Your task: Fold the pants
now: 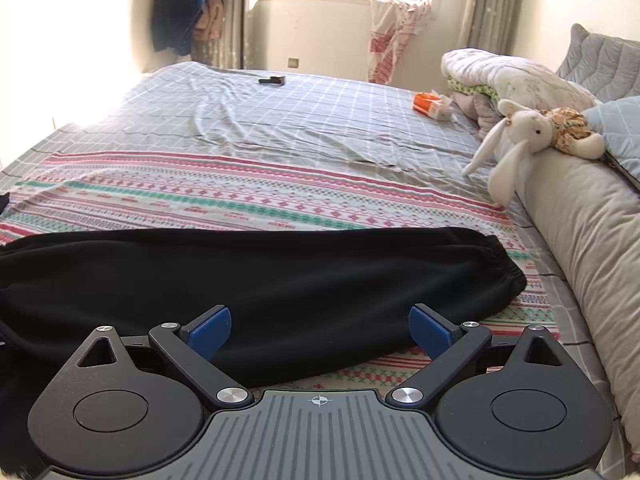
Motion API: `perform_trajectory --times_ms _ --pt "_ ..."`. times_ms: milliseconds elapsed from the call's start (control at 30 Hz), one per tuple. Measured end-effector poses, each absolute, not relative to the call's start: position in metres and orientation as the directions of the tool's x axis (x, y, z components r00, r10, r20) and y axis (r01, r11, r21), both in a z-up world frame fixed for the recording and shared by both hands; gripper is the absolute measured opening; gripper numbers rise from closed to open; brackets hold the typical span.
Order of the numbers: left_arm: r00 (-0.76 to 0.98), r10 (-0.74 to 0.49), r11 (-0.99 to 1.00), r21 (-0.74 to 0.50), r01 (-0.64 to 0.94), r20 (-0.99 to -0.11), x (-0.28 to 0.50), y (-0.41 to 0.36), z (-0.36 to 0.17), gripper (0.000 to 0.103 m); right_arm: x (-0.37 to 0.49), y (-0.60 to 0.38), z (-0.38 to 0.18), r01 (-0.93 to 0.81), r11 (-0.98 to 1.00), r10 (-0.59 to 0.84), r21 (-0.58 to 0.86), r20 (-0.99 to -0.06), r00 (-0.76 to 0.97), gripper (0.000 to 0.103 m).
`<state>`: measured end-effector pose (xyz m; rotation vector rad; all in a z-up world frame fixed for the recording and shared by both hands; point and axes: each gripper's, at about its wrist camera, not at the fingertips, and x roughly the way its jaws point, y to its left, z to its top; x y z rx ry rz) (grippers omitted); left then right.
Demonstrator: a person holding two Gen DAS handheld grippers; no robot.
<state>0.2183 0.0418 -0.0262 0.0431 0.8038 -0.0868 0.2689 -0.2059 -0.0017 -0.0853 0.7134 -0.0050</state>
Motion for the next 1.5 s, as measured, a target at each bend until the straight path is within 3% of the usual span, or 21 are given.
perform_trajectory --times_ms 200,533,667,933,1200,1333,1400,1433,1467,1500 --pt "0.666 0.001 0.999 0.025 0.026 -0.746 0.220 0.066 -0.040 0.103 0.283 -0.144 -0.021 -0.222 0.970 0.088 -0.097 -0.713 0.695 0.100" --pt "0.587 0.035 0.999 0.009 -0.047 -0.809 0.244 0.111 -0.075 0.103 0.339 -0.046 -0.054 -0.430 0.889 0.171 -0.158 -0.755 0.633 0.100" --pt "0.533 0.002 0.992 -0.064 -0.105 -0.846 0.253 0.127 -0.083 0.103 0.368 -0.016 -0.062 -0.487 0.852 0.188 -0.192 -0.756 0.627 0.100" --pt "0.473 -0.071 0.976 -0.159 -0.148 -0.878 0.253 0.140 -0.087 0.103 0.433 0.018 -0.078 -0.540 0.808 0.195 -0.237 -0.756 0.624 0.100" --pt "0.465 -0.084 0.961 -0.194 -0.195 -0.882 0.260 0.147 -0.088 0.103 0.505 0.012 -0.109 -0.487 0.851 0.125 -0.198 -0.824 0.553 0.091" --pt "0.450 -0.085 0.962 -0.191 -0.196 -0.889 0.264 0.144 -0.091 0.103 0.516 0.006 -0.114 -0.505 0.853 0.179 -0.131 -0.836 0.518 0.091" --pt "0.445 -0.082 0.962 -0.187 -0.199 -0.892 0.268 0.144 -0.094 0.103 0.520 -0.001 -0.112 -0.524 0.851 0.250 -0.031 -0.854 0.456 0.073" --pt "0.443 -0.079 0.962 -0.184 -0.200 -0.893 0.270 0.143 -0.094 0.103 0.521 -0.003 -0.109 -0.535 0.845 0.298 0.031 -0.857 0.421 0.044" --pt "0.443 -0.074 0.963 -0.179 -0.200 -0.893 0.269 0.139 -0.094 0.103 0.517 -0.001 -0.107 -0.546 0.836 0.311 0.043 -0.858 0.408 0.027" --pt "0.442 -0.069 0.964 -0.174 -0.200 -0.894 0.270 0.137 -0.095 0.103 0.513 0.003 -0.107 -0.561 0.827 0.306 0.027 -0.859 0.411 0.022"
